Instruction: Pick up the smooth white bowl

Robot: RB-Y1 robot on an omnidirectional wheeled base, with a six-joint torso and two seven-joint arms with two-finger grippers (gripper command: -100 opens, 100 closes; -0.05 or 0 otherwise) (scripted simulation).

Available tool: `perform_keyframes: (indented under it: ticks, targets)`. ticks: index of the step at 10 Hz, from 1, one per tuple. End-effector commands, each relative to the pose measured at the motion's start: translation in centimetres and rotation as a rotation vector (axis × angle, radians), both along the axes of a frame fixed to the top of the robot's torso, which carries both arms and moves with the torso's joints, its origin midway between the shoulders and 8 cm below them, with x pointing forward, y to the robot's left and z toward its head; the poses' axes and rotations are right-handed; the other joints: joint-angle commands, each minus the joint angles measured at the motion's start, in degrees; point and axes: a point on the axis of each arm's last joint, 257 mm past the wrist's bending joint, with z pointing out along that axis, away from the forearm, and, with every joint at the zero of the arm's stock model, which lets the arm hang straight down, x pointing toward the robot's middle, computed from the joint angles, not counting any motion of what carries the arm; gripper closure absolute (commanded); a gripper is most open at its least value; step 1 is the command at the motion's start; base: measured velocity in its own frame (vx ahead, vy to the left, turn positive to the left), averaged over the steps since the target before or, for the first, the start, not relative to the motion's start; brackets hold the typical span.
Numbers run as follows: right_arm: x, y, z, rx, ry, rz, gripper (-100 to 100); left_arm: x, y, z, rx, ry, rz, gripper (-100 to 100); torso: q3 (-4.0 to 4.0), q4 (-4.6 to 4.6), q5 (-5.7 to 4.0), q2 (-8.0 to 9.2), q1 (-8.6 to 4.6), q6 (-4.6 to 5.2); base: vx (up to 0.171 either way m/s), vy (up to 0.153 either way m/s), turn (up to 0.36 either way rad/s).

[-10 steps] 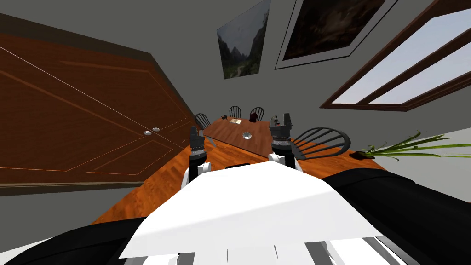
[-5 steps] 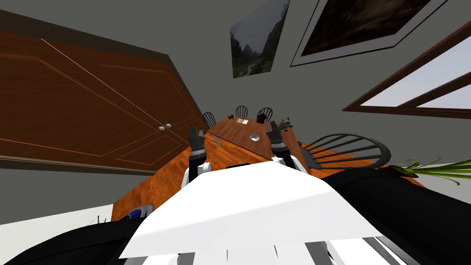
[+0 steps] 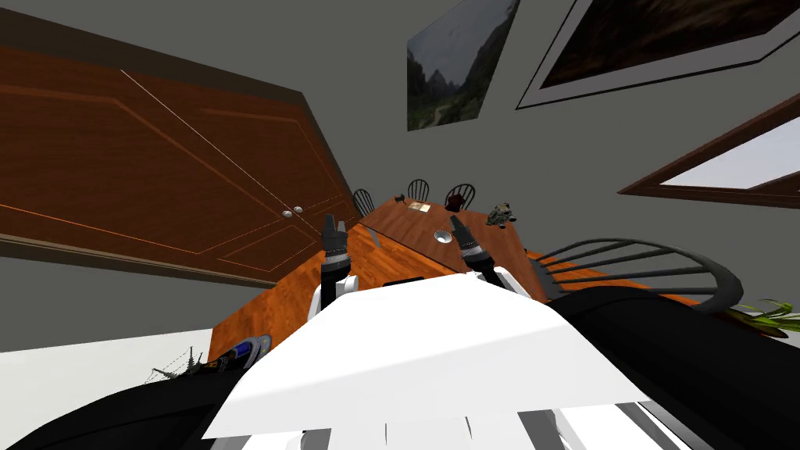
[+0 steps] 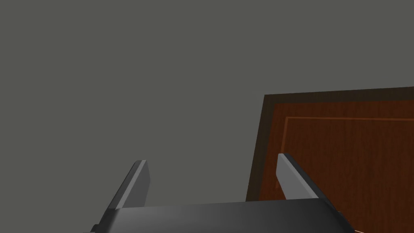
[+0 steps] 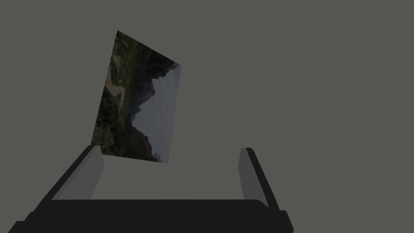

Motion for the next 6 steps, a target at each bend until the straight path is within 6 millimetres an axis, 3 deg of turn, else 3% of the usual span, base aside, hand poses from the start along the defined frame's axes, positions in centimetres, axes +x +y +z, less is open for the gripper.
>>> perform_keyframes:
  ticks: [1,2,3,4,5,6]
  targets:
    - [0.0,-0.4,-2.5,-0.088,0.062,-0.008,-100,0.0,0.0,0.0,0.000,0.000,0.000,0,0.00,0.00,0.00,0.00,0.00,0.00,0.077,0.105,0.166]
    - [0.0,-0.3,-2.6,-0.101,0.063,-0.008,-100,0.0,0.0,0.0,0.000,0.000,0.000,0,-0.01,0.00,0.00,-0.03,0.05,-0.03,0.068,0.075,0.092]
    - [-0.2,-0.8,-4.8,-0.166,0.118,-0.015,-100,0.0,0.0,0.0,0.000,0.000,0.000,0,0.00,0.00,0.00,0.01,-0.02,0.00,0.077,0.107,0.216]
    - [-0.2,-0.6,-5.0,-0.189,0.119,-0.015,-100,0.0,0.0,0.0,0.000,0.000,0.000,0,-0.02,0.00,0.00,-0.04,0.08,-0.04,0.069,0.084,0.086]
    - [-0.4,-1.4,-7.3,-0.254,0.175,-0.020,-100,0.0,0.0,0.0,0.000,0.000,0.000,0,0.00,0.00,0.01,0.00,0.01,0.01,0.070,0.078,0.184]
    - [-0.4,-1.2,-7.5,-0.278,0.176,-0.019,-100,0.0,0.0,0.0,0.000,0.000,0.000,0,0.01,0.00,0.00,0.01,-0.01,-0.02,0.060,0.065,0.088]
